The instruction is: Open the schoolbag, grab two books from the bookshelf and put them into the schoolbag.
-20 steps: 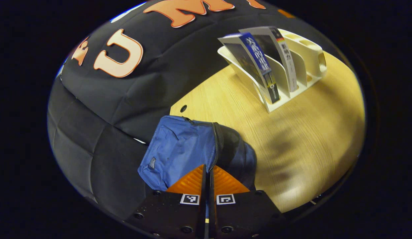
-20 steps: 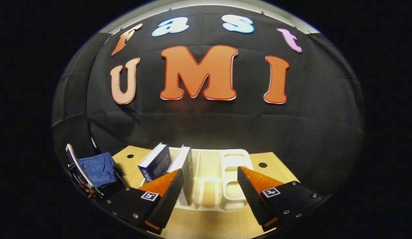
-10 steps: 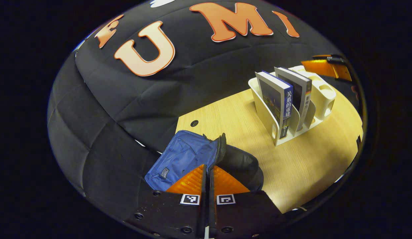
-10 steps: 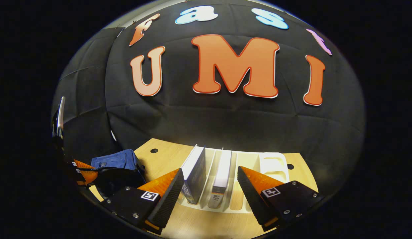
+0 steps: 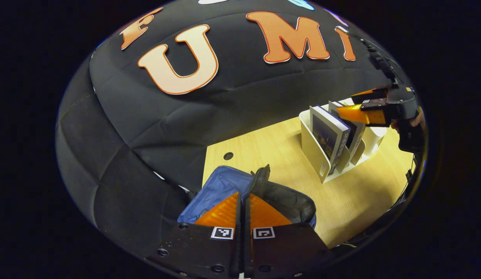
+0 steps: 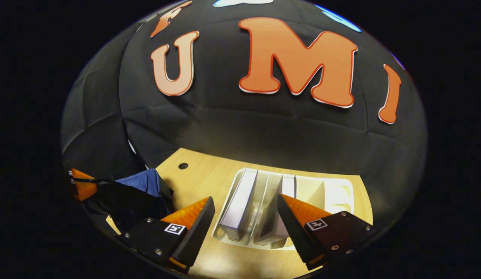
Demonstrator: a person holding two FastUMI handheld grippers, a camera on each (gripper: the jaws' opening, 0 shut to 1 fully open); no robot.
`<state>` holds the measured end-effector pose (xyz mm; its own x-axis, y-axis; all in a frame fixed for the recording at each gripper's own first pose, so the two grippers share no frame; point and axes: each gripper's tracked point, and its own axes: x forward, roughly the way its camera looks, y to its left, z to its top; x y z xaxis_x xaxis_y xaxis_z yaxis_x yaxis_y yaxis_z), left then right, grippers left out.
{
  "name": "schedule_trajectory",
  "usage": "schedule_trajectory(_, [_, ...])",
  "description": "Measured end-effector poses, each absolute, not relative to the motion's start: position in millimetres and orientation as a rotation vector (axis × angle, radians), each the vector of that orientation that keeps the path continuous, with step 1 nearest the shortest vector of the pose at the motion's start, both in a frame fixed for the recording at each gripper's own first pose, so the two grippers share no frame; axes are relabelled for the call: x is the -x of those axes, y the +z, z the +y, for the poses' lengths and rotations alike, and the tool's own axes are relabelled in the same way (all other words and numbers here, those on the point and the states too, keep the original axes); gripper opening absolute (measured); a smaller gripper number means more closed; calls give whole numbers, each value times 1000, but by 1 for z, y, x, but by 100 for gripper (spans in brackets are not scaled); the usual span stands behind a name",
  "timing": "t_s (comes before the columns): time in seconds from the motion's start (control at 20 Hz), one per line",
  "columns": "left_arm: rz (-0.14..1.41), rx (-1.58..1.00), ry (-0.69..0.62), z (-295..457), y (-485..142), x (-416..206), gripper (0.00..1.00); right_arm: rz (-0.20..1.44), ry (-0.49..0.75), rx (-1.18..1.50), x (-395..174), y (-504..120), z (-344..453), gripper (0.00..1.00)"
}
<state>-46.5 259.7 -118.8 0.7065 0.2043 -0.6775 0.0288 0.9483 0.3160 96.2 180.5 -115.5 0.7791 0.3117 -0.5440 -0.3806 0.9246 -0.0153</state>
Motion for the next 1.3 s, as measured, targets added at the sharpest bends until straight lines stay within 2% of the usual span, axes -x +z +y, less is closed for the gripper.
schedule_trajectory(0.6, [795, 29, 18, 287, -108, 31, 4, 742, 323, 241, -127, -159, 209, 97])
schedule_trajectory(0.85, [831, 75, -44, 293, -102, 26, 4, 891, 298, 189, -134, -178, 211, 95])
schedule_trajectory(1.15, [841, 82, -80, 289, -101, 21, 4, 1005, 249, 260, -139, -211, 209, 83])
schedule_trajectory(1.25, [844, 90, -90, 287, -104, 21, 5, 1038, 234, 284, -140, -224, 207, 77])
schedule_trajectory(1.3, [846, 92, -90, 286, -105, 20, 5, 1067, 224, 275, -139, -229, 206, 70])
